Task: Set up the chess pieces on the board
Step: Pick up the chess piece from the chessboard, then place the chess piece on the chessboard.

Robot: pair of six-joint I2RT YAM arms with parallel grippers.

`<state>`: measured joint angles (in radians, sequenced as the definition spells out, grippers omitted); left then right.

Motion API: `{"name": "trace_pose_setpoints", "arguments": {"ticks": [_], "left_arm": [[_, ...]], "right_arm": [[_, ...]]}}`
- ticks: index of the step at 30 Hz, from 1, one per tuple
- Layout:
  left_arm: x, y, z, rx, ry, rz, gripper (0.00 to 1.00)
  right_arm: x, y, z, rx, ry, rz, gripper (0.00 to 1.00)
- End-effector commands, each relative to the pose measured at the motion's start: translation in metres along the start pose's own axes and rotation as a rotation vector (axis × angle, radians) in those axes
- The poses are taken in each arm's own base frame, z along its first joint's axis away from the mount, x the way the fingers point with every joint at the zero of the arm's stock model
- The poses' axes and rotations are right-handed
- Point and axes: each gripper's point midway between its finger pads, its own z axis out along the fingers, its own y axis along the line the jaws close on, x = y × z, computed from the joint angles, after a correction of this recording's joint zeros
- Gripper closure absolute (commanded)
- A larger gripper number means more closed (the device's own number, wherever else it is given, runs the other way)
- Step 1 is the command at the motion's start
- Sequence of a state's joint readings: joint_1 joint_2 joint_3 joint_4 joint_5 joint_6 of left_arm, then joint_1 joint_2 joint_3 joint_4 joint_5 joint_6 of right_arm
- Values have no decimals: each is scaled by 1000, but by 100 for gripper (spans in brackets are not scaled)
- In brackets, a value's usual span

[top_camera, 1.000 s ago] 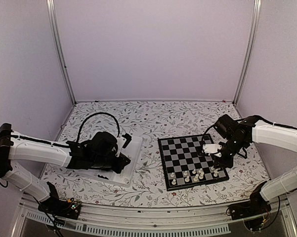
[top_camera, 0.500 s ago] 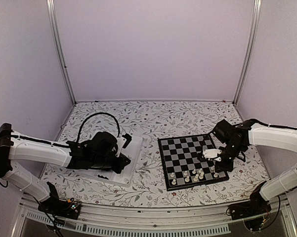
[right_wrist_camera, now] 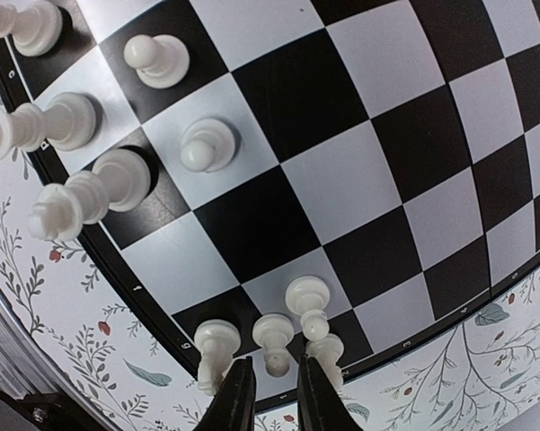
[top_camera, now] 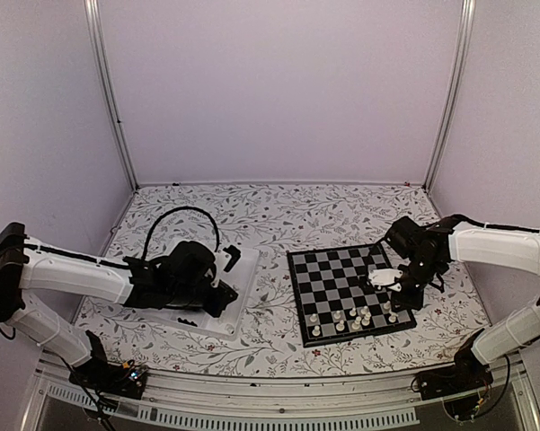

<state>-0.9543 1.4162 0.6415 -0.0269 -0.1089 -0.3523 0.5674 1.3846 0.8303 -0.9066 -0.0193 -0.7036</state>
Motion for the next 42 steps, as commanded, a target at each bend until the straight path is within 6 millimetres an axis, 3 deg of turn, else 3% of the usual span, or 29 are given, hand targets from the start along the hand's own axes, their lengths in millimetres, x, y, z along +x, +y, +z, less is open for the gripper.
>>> {"name": "trace_pose_setpoints", "arguments": {"ticks": [1,6,11,14,21,26,33,42], "left_arm": [[-11,-1,2,10,-17,-10,100],[-10,-1,3,10,-14,-12,100],[-11,-1,2,11,-16,-13,100],[-11,0,2,6,-16,-11,100],[-6,-1,6,11,3,-9,100],[-9,-2,7,13,0,-6,100],[-10,2,2,-4,-10,-12,100],[-5,6,-2,-17,-6,-16,100]], "right_arm": [[3,-4,7,9,13,7,81],[0,-5,9,6,9,7,82],[-5,-4,6,-10,0,5,93],[-6,-5,-5,-14,-1,2,98],[-21,-6,-44,-6,-81,-7,99],[-35,-4,-49,-42,-127,-7,99],[-47,-7,-37,-70,-107,-10,98],[-45,3,-1,-90,-15,-30,97]]}}
